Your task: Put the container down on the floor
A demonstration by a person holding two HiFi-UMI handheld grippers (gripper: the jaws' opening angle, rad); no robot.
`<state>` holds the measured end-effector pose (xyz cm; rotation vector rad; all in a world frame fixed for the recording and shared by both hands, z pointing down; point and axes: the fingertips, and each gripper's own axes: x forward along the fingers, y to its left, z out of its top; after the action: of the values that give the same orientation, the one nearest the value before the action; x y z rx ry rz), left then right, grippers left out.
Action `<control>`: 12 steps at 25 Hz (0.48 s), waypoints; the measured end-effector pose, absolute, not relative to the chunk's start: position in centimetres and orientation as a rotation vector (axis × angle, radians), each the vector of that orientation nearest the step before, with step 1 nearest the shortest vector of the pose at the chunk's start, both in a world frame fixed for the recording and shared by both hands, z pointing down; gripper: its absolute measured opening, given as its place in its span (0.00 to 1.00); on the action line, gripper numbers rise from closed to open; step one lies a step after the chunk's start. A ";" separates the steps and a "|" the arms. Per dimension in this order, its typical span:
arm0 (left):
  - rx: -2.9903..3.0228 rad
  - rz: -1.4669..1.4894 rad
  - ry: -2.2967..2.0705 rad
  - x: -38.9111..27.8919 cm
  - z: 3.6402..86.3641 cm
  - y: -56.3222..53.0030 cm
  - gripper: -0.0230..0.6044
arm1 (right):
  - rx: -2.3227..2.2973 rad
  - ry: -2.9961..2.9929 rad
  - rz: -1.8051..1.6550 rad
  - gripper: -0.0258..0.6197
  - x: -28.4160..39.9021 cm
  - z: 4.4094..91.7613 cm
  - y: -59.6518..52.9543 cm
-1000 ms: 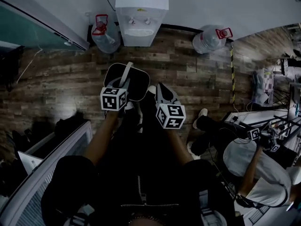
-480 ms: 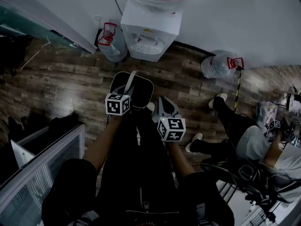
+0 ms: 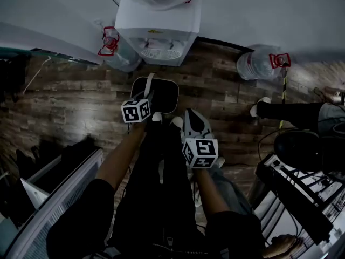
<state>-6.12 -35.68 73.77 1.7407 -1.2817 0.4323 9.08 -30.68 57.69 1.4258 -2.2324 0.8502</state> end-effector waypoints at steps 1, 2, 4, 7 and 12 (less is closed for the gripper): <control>1.736 0.440 -1.282 -5.9 75.3 -36.2 0.13 | 1.437 -2.230 0.855 0.05 9.3 58.5 -30.9; 1.734 0.452 -1.281 -5.8 76.8 -36.6 0.13 | 1.448 -2.227 0.860 0.05 9.5 59.3 -31.1; 1.737 0.477 -1.280 -5.5 80.1 -37.5 0.13 | 1.470 -2.219 0.872 0.05 9.9 61.2 -31.1; 1.719 0.491 -1.296 -5.4 85.6 -38.5 0.13 | 1.483 -2.192 0.890 0.05 11.0 64.8 -30.2; 1.598 0.422 -1.348 -6.3 95.1 -40.6 0.13 | 1.531 -2.097 1.045 0.05 12.4 72.2 -26.8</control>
<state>-6.31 -40.56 95.15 1.5976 -1.3481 0.4218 12.40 -26.81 72.15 1.5310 -2.0971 1.0450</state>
